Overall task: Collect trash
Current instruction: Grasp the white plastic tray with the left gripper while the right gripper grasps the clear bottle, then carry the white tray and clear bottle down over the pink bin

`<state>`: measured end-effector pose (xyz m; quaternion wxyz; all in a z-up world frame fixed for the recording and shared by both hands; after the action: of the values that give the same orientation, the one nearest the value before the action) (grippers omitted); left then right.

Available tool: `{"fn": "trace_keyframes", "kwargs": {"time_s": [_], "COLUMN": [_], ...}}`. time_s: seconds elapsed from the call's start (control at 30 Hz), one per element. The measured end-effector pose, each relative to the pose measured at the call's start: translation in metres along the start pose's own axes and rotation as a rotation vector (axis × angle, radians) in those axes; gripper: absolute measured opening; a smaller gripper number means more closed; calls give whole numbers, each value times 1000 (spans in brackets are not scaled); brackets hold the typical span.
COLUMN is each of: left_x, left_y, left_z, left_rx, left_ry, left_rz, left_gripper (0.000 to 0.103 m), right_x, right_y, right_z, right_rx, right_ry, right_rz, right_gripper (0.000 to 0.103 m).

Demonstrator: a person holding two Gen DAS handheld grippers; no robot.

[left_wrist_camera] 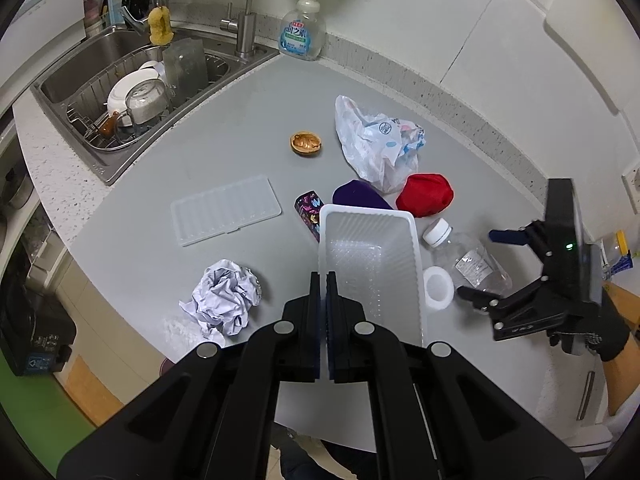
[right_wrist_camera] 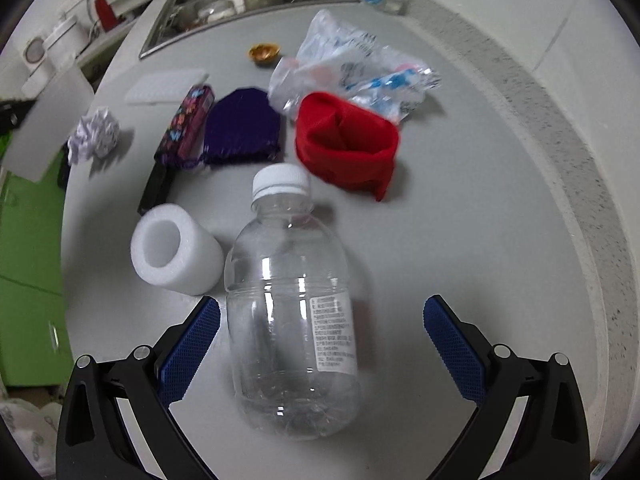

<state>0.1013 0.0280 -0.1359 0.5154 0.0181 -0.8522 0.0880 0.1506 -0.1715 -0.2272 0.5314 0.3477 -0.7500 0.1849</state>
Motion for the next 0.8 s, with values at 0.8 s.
{"fn": "trace_keyframes", "kwargs": {"time_s": [0.8], "left_x": [55], "left_y": [14], "left_z": [7], "left_rx": [12], "left_ry": [-85], "left_rz": [27], "left_gripper": [2], "right_x": [97], "right_y": [39], "right_z": [-32], "right_rx": [-16], "right_ry": [-223], "right_rz": [-45], "right_gripper": [57]}}
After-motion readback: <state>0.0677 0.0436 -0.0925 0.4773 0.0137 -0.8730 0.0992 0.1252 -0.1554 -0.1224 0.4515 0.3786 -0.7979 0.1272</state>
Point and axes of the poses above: each gripper's, at about its wrist camera, not at the fingertips, and x roughly against the way its jaws point, y to its left, z to its underside, the point moved 6 cm from there along -x, roughly the way its jaws point, and after that the axes turned 6 degrees about -z, right-handed, at the moved point
